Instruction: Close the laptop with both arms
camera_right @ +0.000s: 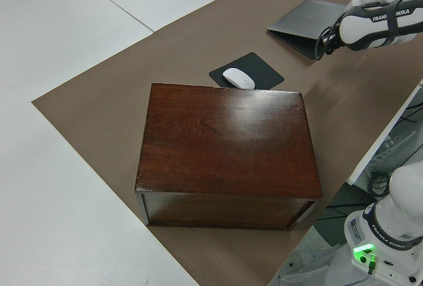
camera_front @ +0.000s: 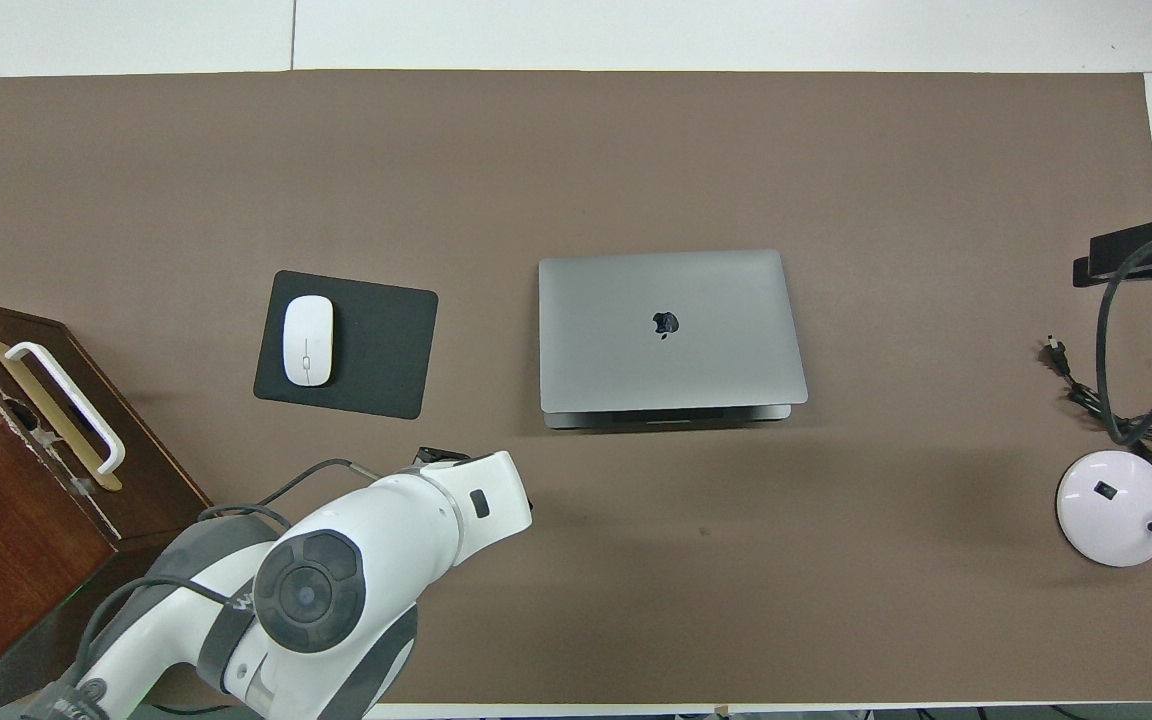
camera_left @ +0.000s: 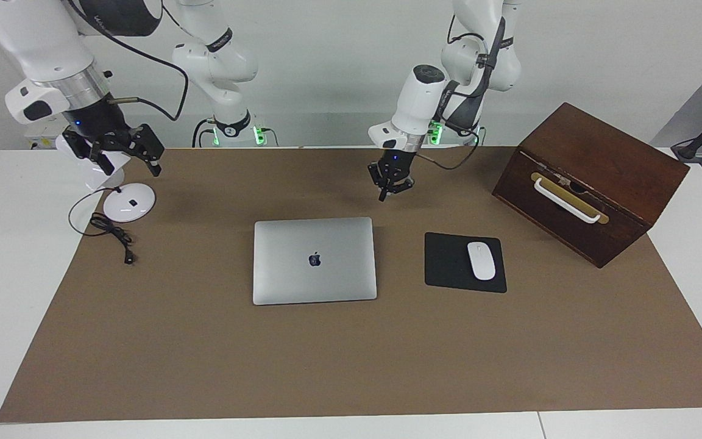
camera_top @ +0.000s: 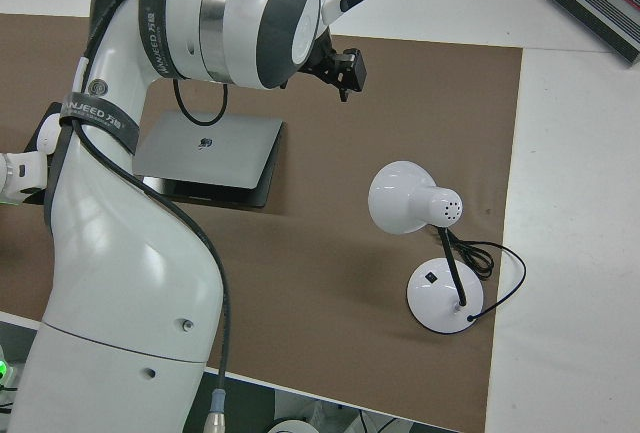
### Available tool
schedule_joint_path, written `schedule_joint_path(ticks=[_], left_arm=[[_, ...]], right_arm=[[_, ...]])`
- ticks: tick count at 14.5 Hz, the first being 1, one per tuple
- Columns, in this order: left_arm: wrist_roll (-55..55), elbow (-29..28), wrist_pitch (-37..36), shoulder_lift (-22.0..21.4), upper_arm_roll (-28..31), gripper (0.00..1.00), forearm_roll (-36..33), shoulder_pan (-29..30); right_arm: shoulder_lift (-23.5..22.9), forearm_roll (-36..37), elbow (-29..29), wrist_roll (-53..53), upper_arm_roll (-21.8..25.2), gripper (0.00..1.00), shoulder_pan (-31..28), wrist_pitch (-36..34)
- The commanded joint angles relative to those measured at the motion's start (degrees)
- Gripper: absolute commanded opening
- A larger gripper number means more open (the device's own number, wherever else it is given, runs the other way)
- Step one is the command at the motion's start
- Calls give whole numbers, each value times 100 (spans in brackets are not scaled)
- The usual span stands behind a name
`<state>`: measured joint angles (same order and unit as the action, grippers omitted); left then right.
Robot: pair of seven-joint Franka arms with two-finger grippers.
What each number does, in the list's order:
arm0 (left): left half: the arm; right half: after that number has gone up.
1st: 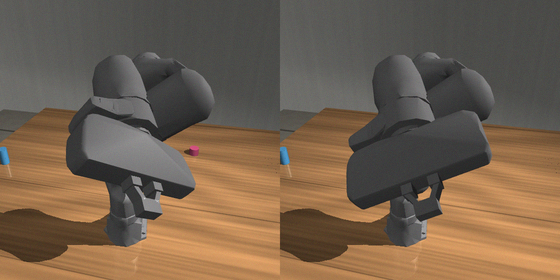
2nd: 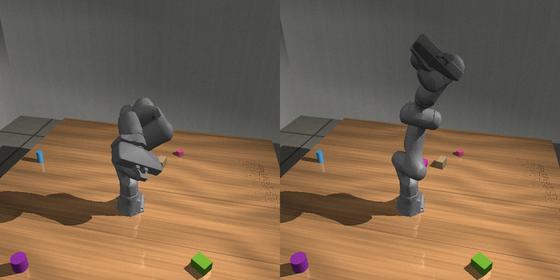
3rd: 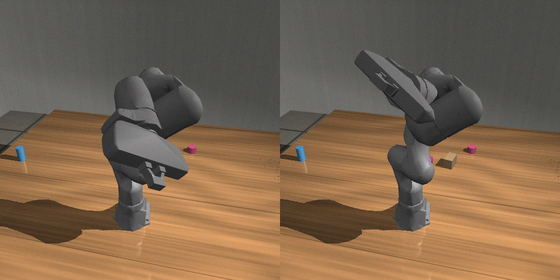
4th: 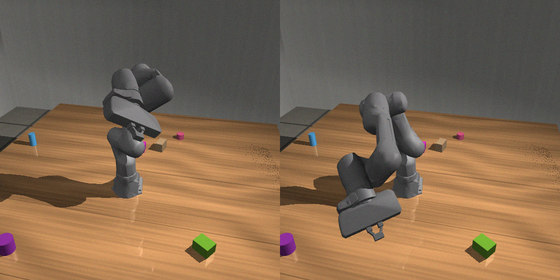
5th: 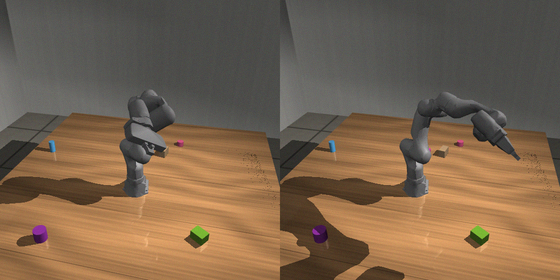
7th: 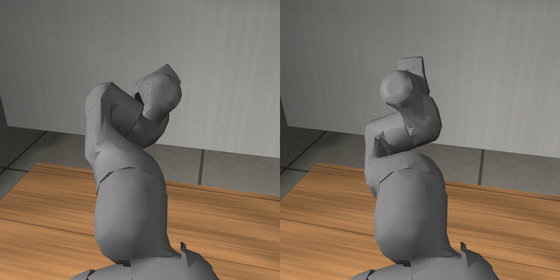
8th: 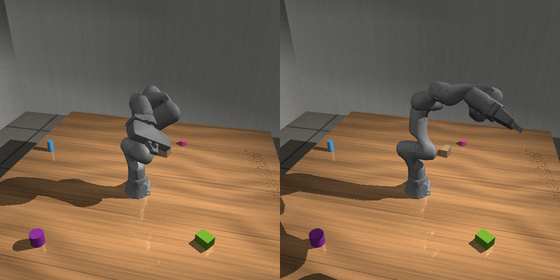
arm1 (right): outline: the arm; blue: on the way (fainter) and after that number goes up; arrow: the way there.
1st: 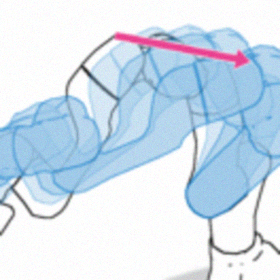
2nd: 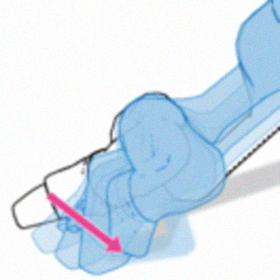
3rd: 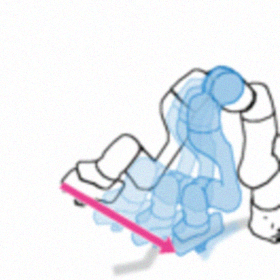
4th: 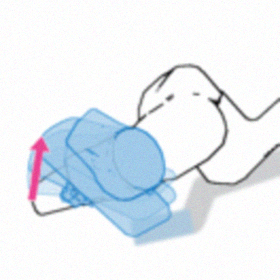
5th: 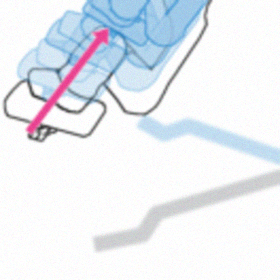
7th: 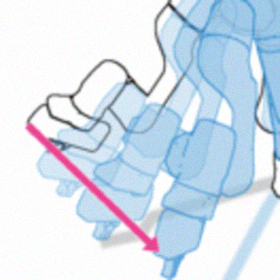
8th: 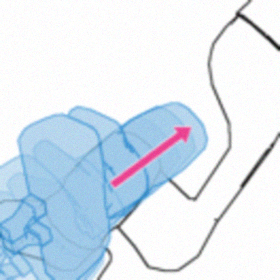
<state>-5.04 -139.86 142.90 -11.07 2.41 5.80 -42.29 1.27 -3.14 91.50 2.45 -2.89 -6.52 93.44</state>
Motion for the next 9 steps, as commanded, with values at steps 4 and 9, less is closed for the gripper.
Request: schedule_joint_path(ticks=[4, 9], left_arm=[[336, 1057, -2151, -263, -13, 0, -88, 650], [1003, 1399, -2915, -528, -22, 0, -132, 1721]], right_arm=[[215, 199, 403, -8, -63, 100, 80, 279], [277, 472, 535, -43, -62, 100, 46, 394]])
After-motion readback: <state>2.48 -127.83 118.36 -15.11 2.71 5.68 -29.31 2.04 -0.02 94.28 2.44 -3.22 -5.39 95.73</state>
